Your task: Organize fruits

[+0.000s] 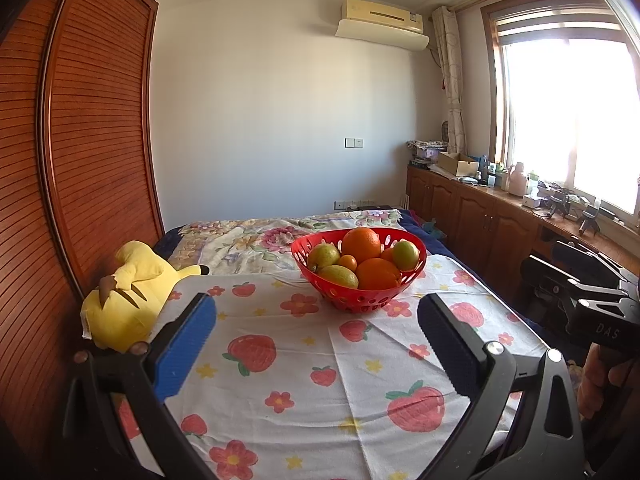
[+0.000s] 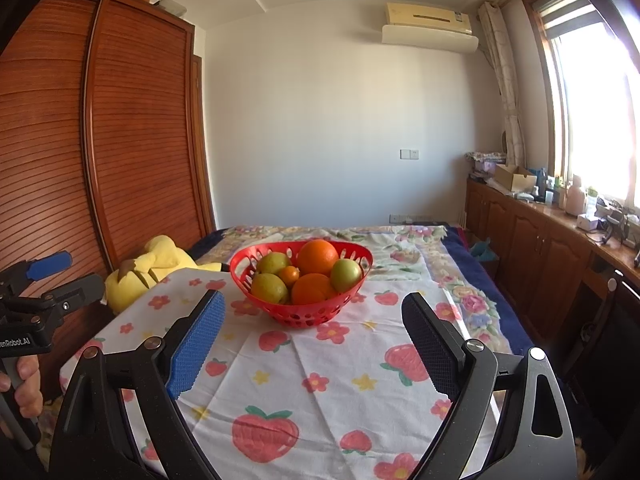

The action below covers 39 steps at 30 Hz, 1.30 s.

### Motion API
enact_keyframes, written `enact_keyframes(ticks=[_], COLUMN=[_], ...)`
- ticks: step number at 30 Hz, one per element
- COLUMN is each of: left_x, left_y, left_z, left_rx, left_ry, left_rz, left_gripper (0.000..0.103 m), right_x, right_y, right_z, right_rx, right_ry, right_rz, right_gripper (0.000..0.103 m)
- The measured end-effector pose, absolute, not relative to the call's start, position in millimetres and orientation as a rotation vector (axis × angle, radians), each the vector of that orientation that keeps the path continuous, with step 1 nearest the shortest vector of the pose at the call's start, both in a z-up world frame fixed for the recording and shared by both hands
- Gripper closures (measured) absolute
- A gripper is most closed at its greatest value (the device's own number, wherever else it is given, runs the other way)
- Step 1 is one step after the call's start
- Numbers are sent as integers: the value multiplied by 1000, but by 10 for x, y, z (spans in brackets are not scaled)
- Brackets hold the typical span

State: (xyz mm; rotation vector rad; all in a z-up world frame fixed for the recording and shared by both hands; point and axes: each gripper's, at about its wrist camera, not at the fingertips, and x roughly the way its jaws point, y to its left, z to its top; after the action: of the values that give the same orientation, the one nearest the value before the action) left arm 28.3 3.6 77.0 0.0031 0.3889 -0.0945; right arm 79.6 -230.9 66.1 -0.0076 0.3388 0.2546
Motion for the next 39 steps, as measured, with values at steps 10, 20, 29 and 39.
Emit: enact_keyframes(ticks=[10,20,29,39], left_x=[281,268,260,268], left_y=[34,38,64,74], left_z=[767,755,746,738], left_rx=[6,6,8,8], left_ry=[389,391,392,392], left_rz=[-93,-92,-92,-92], left_gripper=[1,1,1,1], right_x=[781,783,784,785], right_y=[-2321,-2321,-2319,-2316], right_z=[650,654,655,657], right_rx=[-8,-9,-8,-9], right_ry=[338,338,338,338], right_rz=[248,249,248,248], right_gripper=[11,11,11,11])
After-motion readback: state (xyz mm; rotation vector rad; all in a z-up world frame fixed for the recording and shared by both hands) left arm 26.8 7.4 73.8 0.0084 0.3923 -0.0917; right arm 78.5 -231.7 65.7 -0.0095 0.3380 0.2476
